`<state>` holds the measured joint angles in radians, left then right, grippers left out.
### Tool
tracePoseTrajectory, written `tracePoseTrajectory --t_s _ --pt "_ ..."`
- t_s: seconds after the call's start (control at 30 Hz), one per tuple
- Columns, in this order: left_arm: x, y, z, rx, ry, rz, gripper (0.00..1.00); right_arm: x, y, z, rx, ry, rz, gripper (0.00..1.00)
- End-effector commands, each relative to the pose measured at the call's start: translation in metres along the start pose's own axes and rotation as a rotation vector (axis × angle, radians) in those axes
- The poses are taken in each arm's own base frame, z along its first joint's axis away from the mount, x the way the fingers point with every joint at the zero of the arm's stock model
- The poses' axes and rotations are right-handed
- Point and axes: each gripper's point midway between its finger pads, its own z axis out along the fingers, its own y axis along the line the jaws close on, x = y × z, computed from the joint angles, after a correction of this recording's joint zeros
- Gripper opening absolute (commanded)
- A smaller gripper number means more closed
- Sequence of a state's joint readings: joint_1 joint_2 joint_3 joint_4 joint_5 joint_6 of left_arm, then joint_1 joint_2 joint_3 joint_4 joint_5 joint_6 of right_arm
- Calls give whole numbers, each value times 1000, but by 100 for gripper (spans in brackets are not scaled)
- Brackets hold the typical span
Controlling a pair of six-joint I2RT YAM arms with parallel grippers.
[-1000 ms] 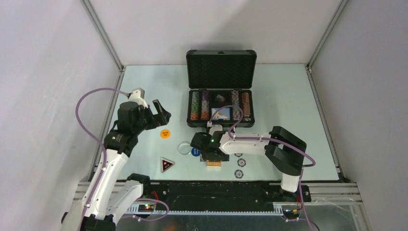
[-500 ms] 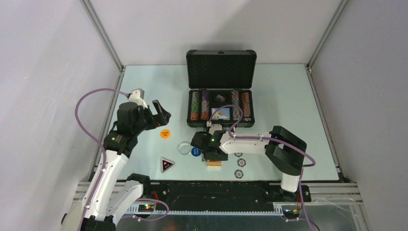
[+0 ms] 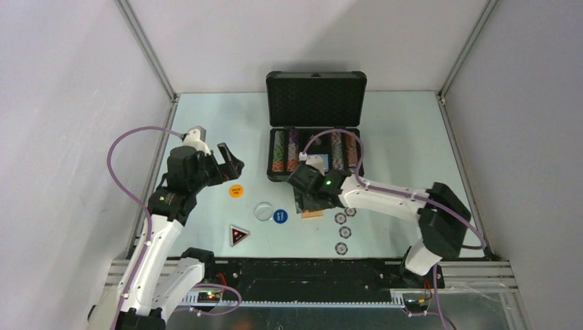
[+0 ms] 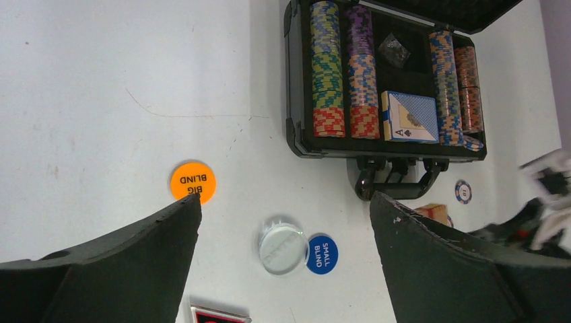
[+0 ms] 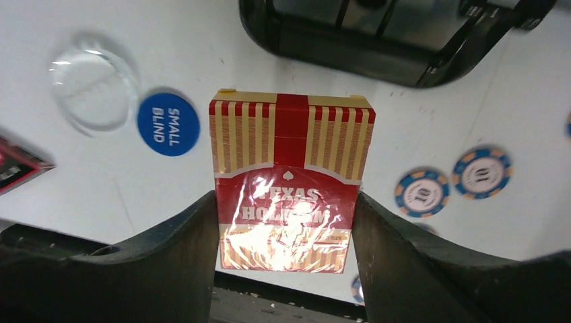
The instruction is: Pack up texas hold em set
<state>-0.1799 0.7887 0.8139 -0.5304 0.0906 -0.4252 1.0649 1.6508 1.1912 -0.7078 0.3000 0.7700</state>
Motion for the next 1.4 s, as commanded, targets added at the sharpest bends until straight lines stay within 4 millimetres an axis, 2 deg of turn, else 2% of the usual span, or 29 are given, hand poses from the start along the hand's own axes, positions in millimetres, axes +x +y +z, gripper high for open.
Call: tracePoseTrajectory --t_s 0.0,0.2,0.3,0.33,0.4,0.47,0.53,0.7,0.77,0.8,0.83,0.87,0.9,0.93,0.97,1.0,1.17,1.37 --pt "-7 -2 -2 22 -30 17 100 -52 2 -40 -132 -151 -125 15" --pt "-6 -2 -2 19 -28 16 100 -128 -33 -60 -224 -267 -150 11" --pt "-6 -1 -1 16 -27 16 100 -166 -41 -67 -281 -373 -184 10" --pt "-5 -1 -1 15 -25 16 100 -181 -45 -70 -292 -428 -240 10" --pt "-5 -1 -1 14 -25 15 100 -198 -49 -69 -299 -494 -360 7" --pt "-5 -1 -1 17 -25 16 100 -210 -51 -65 -295 -545 -531 0" --pt "-6 -1 -1 18 -26 16 100 -219 -52 -61 -287 -583 -684 0" --pt "-5 -1 -1 18 -23 16 100 -239 -57 -46 -307 -588 -904 0" --pt "-4 -1 -1 19 -21 17 100 -249 -57 -42 -285 -597 -1086 0" --pt "-4 -1 0 19 -20 16 100 -246 -59 -29 -277 -557 -1118 0" --pt "-4 -1 0 20 -18 14 100 -258 -63 -30 -231 -570 -1171 0" --pt "-3 -1 0 20 -16 14 100 -256 -67 -17 -220 -531 -1198 0" --pt "-3 -1 1 21 -12 13 100 -268 -71 -18 -179 -542 -1253 0" --pt "-2 -1 1 21 -12 13 100 -264 -75 -5 -176 -500 -1279 0" --pt "-2 -1 2 22 -8 12 100 -271 -80 -5 -155 -496 -1334 0" --pt "-2 -1 2 23 -8 11 100 -271 -81 4 -159 -473 -1363 0" --pt "-2 0 3 19 -5 10 100 -283 -79 10 -245 -517 -1552 0" --pt "-1 0 4 20 -2 8 100 -287 -86 35 -291 -459 -1685 0"
